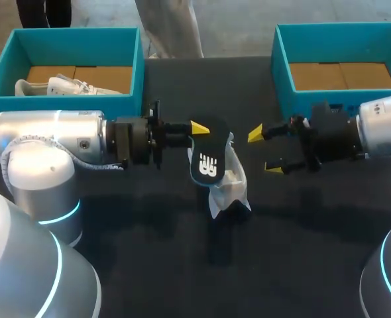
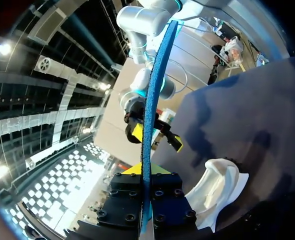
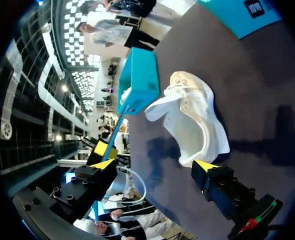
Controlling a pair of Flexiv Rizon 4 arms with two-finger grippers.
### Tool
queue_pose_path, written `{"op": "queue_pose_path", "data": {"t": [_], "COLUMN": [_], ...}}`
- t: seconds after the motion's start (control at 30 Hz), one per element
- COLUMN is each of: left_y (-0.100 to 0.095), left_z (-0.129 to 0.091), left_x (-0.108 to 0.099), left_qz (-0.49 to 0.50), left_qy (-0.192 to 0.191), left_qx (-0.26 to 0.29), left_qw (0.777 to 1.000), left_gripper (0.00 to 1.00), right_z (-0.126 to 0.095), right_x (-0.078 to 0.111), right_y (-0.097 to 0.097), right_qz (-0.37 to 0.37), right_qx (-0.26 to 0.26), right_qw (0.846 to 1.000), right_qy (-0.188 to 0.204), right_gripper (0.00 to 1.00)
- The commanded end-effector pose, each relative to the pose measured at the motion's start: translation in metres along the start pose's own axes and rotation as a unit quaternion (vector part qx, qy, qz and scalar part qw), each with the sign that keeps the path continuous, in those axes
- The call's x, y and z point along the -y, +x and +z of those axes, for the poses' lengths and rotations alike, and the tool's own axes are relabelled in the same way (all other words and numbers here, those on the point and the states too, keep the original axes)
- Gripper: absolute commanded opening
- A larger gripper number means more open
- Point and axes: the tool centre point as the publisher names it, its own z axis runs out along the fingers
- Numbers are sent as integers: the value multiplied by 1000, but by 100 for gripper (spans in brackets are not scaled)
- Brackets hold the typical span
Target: Take the shoe out of the shoebox, open the shoe tongue, remove and reinsert the insole, then place the shoe into the shoebox
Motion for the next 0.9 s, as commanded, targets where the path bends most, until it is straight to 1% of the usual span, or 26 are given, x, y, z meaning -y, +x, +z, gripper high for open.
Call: {"op": "queue_pose_path", "data": {"t": [0.03,0.23,0.37,0.57,0.77,0.9], "left_y": [-2,1,4,10,19,24], "left_z": [1,1,2,2,7,11], "left_x": [3,10,11,15,19,18], "left_qz": [-30,-84,-121,-157,-173,-186], "left_qy": [8,29,38,45,50,49], "left_qx": [9,18,24,32,37,45], "left_qw": [999,996,992,986,983,980], "left_gripper": [0,0,0,0,0,0], "right_z": [-8,-6,-4,-4,-4,-4], "right_x": [14,21,25,25,25,25], "right_y": [-7,-19,-25,-25,-25,-25], "right_qz": [-17,-37,-42,-42,-42,-42], "right_qx": [15,25,50,50,50,50], "right_qw": [999,999,998,998,998,998], "right_qy": [-29,-30,-21,-21,-21,-21], "right_gripper": [100,100,100,100,100,100]}}
